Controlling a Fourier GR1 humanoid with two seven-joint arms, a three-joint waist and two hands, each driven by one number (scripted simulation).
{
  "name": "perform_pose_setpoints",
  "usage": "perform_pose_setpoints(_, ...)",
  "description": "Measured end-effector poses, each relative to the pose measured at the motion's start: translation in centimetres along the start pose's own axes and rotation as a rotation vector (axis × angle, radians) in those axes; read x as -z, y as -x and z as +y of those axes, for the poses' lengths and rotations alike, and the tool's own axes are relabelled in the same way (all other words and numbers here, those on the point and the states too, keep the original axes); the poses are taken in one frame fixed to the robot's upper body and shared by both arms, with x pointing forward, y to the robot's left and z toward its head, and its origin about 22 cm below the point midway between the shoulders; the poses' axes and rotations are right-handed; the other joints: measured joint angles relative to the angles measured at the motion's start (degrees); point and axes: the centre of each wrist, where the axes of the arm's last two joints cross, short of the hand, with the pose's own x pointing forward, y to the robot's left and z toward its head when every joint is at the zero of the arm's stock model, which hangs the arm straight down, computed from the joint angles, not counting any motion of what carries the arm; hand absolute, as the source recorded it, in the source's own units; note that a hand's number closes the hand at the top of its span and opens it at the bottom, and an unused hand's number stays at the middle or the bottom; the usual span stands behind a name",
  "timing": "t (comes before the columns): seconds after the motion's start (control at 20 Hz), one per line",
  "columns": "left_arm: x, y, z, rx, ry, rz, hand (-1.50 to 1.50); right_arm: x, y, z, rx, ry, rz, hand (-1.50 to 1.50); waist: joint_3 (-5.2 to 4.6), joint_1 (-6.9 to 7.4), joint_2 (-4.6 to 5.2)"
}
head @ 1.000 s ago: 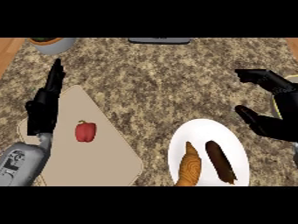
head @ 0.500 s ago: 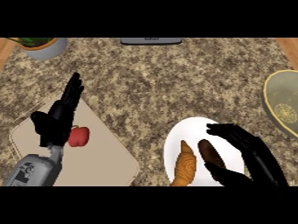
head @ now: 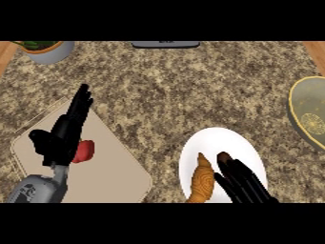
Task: Pick the sweet potato from the plate and place it in the bowl
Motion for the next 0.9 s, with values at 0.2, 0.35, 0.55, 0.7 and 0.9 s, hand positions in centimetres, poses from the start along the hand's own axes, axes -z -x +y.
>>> perform_pose_setpoints(0.2, 0.2, 0.1, -0.5, -0.005, 0.009, -0.004, 0.00, 0.7, -2.9, -1.0, -0.074, -0.024, 0.077, -1.50, -0.04, 0.13, 0.12)
perform_pose_setpoints(0.35, 0.5, -0.3, 0.0, -0.003, 0.014, -0.008, 0.00, 1.7, -4.3, -1.4, -0.103, -0.070, 0.165, -1.50, -0.03, 0.48, 0.21)
perform_pose_setpoints(0.55, 0.1, -0.3, -0.7, -0.006, 0.018, -0.011, 0.00, 3.0, -5.2, -0.9, -0.159, -0.152, 0.295, -1.50, -0.01, 0.87, 0.29)
perform_pose_setpoints(0.7, 0.2, -0.2, -1.1, -0.004, 0.021, -0.009, 0.00, 3.9, -5.3, -0.8, -0.193, -0.216, 0.374, -1.50, 0.02, 0.91, 0.34)
perform_pose_setpoints(0.9, 0.6, -0.5, -1.2, -0.007, 0.017, -0.010, 0.00, 4.6, -4.5, -0.6, -0.238, -0.279, 0.459, -1.50, 0.06, 0.89, 0.35)
